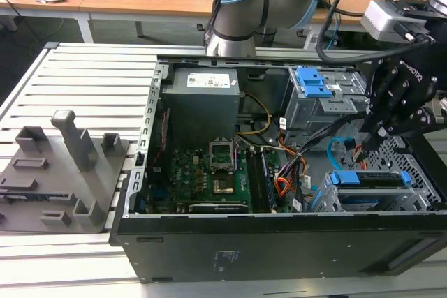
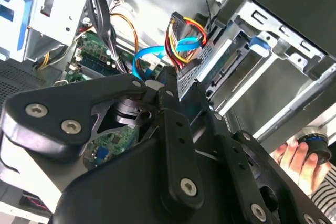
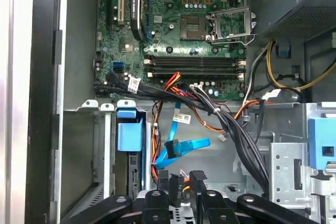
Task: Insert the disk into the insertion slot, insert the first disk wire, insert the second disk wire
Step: 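Insert the first disk wire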
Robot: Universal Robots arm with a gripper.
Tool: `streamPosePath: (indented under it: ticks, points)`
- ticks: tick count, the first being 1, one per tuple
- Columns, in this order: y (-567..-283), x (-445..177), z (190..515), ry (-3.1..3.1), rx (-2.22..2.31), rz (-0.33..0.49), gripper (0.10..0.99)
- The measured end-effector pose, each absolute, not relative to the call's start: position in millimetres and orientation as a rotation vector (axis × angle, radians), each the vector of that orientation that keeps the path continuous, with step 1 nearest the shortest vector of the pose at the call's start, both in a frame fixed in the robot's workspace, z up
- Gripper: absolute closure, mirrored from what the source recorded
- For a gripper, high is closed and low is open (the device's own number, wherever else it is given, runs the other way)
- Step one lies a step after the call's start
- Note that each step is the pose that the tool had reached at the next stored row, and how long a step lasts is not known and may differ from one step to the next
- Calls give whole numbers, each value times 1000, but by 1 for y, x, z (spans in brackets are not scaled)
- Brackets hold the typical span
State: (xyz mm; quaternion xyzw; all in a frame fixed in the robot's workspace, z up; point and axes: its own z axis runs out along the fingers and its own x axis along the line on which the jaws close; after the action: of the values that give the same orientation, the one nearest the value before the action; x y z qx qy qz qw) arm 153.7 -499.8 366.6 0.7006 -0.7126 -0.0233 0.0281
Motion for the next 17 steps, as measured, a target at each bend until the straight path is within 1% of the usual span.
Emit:
streamPosePath:
  ticks: [5, 10, 12, 13, 17]
  points:
    - [-500, 159, 355, -2192, 2154, -56, 784]
    - [-500, 159, 354, -2192, 2153, -54, 784]
    - [-500, 159, 354, -2192, 2153, -54, 800]
    - [-500, 159, 354, -2191, 2153, -53, 918]
    - [-500, 159, 354, -2191, 2152, -53, 918]
